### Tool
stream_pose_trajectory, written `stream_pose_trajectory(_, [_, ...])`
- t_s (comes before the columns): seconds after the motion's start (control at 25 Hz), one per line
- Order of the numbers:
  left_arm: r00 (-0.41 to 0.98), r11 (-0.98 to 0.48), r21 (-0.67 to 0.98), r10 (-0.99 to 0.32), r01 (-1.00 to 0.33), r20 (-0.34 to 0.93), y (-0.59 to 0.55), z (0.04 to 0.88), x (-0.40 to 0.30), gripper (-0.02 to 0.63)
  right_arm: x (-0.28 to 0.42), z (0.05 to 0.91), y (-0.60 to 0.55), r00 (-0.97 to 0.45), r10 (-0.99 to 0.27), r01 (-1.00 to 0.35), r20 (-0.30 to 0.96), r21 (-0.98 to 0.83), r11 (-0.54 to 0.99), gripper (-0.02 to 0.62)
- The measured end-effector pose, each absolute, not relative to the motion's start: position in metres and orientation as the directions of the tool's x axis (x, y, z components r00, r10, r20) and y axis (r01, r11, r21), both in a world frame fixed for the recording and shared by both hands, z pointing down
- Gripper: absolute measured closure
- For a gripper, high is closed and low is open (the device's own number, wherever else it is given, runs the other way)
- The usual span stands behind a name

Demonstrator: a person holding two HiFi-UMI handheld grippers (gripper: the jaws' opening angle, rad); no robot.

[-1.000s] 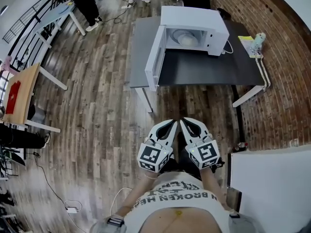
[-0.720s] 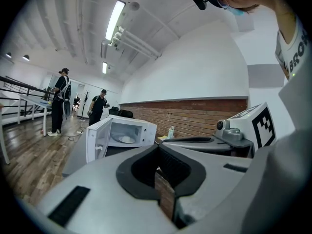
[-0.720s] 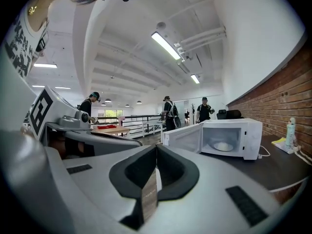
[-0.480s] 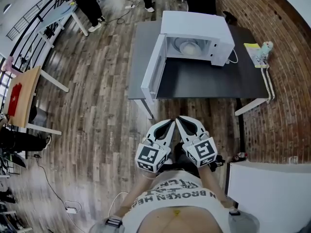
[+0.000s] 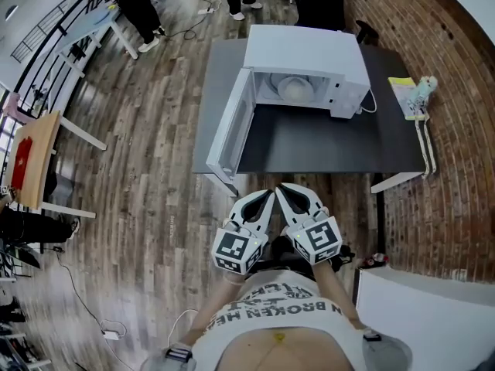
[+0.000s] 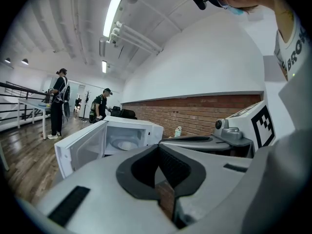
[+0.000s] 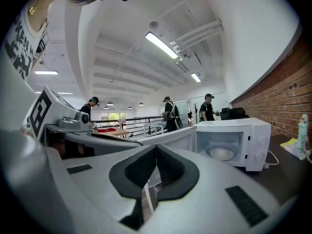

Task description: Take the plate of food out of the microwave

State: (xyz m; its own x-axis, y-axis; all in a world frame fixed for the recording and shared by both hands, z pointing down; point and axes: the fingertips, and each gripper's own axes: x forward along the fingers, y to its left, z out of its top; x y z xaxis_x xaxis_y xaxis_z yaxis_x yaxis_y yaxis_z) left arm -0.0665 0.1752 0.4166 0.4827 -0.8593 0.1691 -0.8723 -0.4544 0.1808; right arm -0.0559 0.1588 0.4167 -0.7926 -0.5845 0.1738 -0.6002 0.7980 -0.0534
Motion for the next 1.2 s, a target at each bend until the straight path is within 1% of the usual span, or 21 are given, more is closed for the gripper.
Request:
stream_pose_trajectory(0.48, [0.448, -0.419, 0.177, -0.875, -0.891, 0.183, 0.124, 0.418, -0.030, 0.598, -0.007, 0.413, 0.105, -0.806, -0.574, -0.586, 0.144, -0.057, 0.808, 0.588])
stream_pose_trajectory(0.68, [0.435, -0.406, 0.172, -0.878, -0.898, 0.199, 0.113, 0.423, -0.018, 0.598, 0.016, 0.416, 0.091, -0.788, -0.599, -0.611, 0.142, -0.063, 0.789, 0.588])
stream_pose_trajectory(0.92, [0.458, -0.429, 0.170, -0.864, -0.887, 0.208, 0.094, 0.425, -0.003, 0.598, 0.035, 0.422, 0.074, -0.771, -0.617, -0.632, 0.155, -0.072, 0.772, 0.588])
stream_pose_trajectory(1.2, [0.488, -0.451, 0.199, -0.843, -0.870, 0.227, 0.064, 0.437, 0.000, 0.598, 0.032, 0.429, 0.049, -0.762, -0.625, -0.644, 0.170, -0.097, 0.759, 0.588])
